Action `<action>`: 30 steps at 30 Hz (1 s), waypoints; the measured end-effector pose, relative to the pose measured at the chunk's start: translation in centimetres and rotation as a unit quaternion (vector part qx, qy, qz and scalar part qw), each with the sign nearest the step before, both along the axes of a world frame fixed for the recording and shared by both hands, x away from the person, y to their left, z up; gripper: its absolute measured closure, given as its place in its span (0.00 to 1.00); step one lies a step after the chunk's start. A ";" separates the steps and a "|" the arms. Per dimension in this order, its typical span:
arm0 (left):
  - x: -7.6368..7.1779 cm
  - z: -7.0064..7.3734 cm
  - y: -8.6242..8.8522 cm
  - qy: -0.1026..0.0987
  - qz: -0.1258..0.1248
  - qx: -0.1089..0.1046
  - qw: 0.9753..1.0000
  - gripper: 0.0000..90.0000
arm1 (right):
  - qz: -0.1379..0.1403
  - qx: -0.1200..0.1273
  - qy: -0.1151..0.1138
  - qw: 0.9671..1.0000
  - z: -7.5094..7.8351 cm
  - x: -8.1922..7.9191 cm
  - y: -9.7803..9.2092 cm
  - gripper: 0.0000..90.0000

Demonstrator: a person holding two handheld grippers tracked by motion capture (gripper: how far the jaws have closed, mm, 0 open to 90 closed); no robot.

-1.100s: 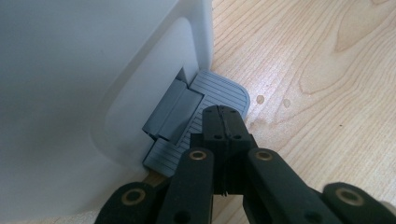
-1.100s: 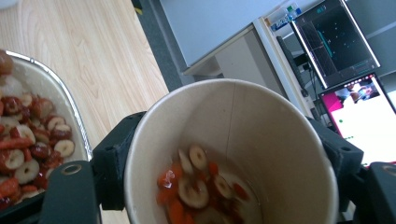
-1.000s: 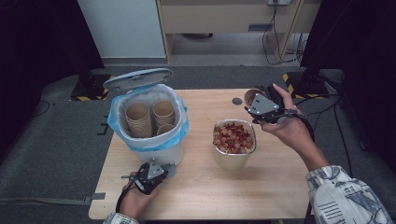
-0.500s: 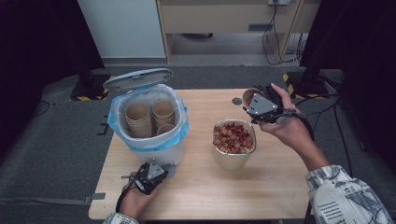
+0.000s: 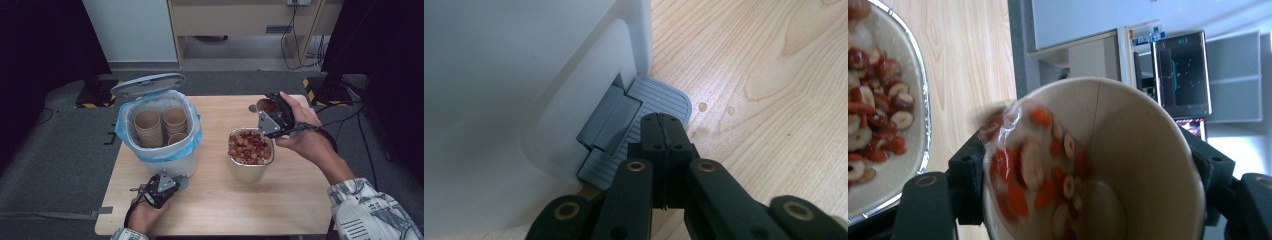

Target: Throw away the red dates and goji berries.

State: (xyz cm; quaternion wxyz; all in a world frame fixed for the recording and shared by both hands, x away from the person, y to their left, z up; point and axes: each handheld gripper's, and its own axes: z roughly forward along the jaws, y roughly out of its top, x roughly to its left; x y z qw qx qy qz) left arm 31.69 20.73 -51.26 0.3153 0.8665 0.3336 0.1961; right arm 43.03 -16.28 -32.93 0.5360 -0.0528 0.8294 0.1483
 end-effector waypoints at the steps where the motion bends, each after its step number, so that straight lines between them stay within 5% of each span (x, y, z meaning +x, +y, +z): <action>1: 0.0 0.0 0.0 0.000 0.000 0.000 1.000 1.00 | 0.001 -0.012 -0.005 1.000 -0.1 -0.1 0.2 0.28; 9: 0.0 0.0 0.0 -0.001 -0.001 0.000 1.000 1.00 | 0.006 -0.059 -0.025 0.998 -0.6 -0.1 0.6 0.28; 30: 0.0 0.0 0.0 -0.003 0.001 -0.002 1.000 1.00 | 0.010 -0.063 -0.049 0.997 0.9 -0.3 0.2 0.29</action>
